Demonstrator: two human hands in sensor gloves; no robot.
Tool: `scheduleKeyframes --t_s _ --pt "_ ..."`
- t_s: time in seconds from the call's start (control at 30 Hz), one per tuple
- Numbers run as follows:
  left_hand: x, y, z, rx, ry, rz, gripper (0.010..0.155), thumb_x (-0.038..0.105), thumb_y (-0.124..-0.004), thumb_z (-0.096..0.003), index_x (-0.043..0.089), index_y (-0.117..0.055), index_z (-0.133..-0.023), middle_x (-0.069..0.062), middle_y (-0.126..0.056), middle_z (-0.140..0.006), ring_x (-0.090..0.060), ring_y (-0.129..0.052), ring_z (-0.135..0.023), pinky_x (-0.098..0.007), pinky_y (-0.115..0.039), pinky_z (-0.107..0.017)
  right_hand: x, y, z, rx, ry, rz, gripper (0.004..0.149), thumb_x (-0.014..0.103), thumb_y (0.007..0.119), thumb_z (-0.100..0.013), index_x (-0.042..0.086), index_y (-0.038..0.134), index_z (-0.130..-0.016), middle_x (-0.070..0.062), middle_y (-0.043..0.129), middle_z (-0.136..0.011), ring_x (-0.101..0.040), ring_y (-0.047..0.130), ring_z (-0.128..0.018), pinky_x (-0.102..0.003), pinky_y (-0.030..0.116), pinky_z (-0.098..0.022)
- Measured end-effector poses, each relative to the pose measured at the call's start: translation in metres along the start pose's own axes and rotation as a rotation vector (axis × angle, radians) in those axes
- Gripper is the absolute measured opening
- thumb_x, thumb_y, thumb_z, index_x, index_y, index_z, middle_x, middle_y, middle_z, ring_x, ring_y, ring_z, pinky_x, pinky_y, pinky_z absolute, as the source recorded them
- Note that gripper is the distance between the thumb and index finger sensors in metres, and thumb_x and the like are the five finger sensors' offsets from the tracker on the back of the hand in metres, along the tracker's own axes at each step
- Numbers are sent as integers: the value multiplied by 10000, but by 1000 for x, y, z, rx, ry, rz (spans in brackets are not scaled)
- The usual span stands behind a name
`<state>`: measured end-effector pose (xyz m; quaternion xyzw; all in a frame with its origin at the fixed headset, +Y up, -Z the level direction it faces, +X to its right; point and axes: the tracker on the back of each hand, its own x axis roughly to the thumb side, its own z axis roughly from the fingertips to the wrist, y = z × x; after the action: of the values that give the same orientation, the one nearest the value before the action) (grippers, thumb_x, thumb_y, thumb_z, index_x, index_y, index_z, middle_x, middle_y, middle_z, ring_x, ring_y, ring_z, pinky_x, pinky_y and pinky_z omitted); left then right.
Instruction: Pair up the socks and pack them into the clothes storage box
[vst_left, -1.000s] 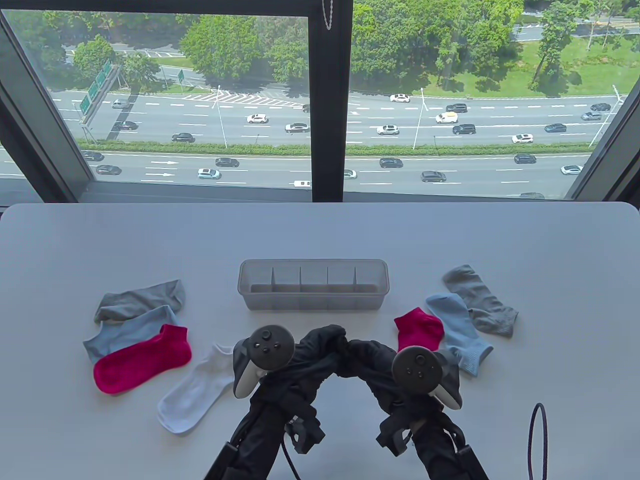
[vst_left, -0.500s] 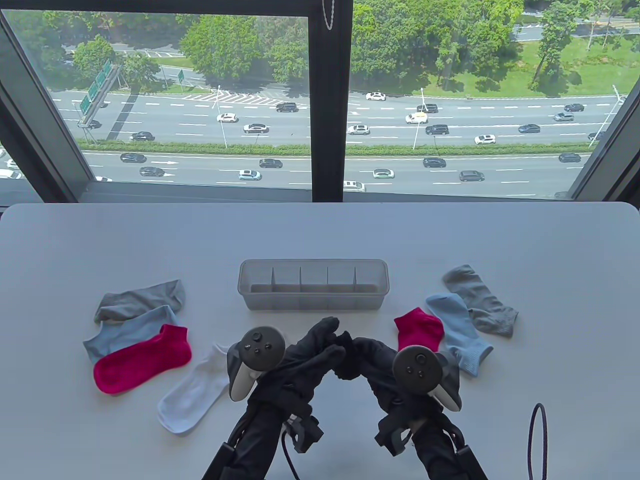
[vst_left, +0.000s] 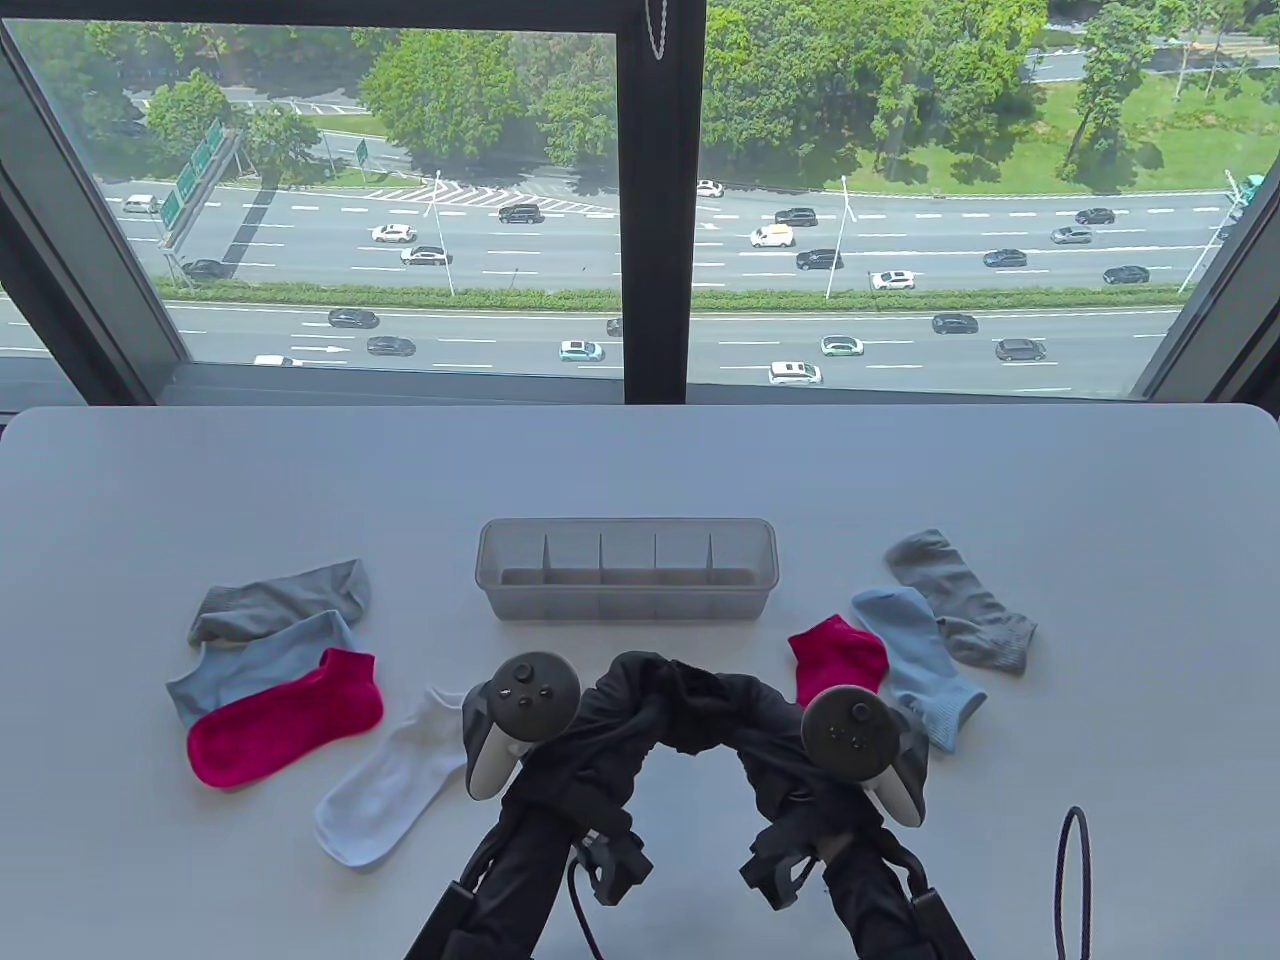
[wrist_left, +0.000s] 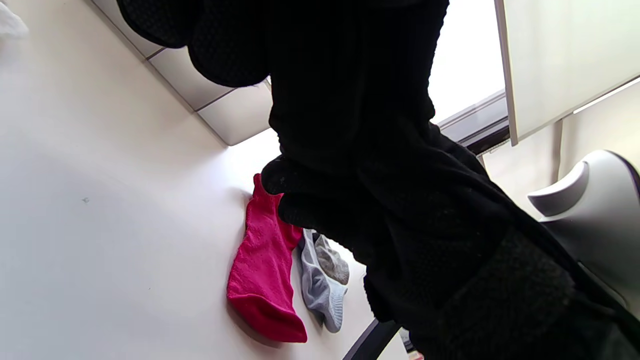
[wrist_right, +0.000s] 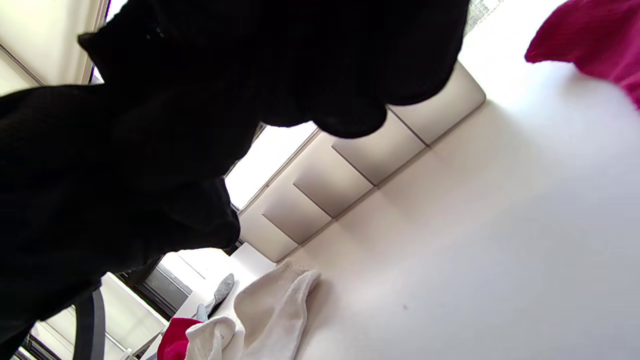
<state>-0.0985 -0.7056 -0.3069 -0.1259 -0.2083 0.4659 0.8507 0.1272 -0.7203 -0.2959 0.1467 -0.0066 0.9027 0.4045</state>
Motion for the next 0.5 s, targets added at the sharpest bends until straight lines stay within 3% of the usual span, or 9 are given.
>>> scheduleKeyframes --t_s 0.07,0.13,0.23,0.33,0.4,0.5 --pt "2 -3 -2 -34 -20 -5 493 239 -573 -544 110 -487 -1012 -194 -713 -932 -388 -855 -749 -636 -643 -707 -1 -6 0 10 -15 57 448 282 690 -544 127 687 -965 -109 885 -786 -251 916 -686 -493 773 -609" --pt "3 -2 -1 11 -21 1 491 239 -596 -546 115 -502 -1012 -186 -732 -954 -398 -869 -785 -632 -647 -715 -2 -12 1 -6 -20 15 454 305 719 -549 131 695 -967 -108 889 -786 -254 914 -693 -515 763 -621" --pt "-1 0 1 40 -3 10 478 244 -649 -556 102 -544 -999 -199 -773 -951 -416 -897 -789 -632 -668 -702 -3 -14 1 103 -52 -151 631 343 768 -562 139 513 -1103 -200 753 -967 -413 775 -872 -618 657 -667" --pt "-2 -2 1 8 7 -17 457 258 -678 -561 116 -580 -984 -193 -799 -956 -417 -915 -788 -629 -685 -692 -4 -14 2 -55 -3 -166 390 355 684 -593 218 713 -957 -124 858 -878 -367 852 -821 -564 714 -649" --pt "-2 -1 1 19 9 -12 439 288 -702 -567 133 -612 -968 -182 -813 -957 -416 -907 -800 -632 -677 -695 -7 -18 4 -137 31 -216 376 315 668 -591 180 722 -936 -97 887 -811 -318 888 -764 -535 733 -641" --pt "-1 -1 1 42 11 -1 406 321 -704 -580 133 -674 -939 -172 -792 -970 -421 -877 -820 -641 -660 -696 -9 -22 7 -178 34 -231 415 275 657 -607 175 634 -1009 -92 840 -886 -328 839 -841 -550 697 -674"
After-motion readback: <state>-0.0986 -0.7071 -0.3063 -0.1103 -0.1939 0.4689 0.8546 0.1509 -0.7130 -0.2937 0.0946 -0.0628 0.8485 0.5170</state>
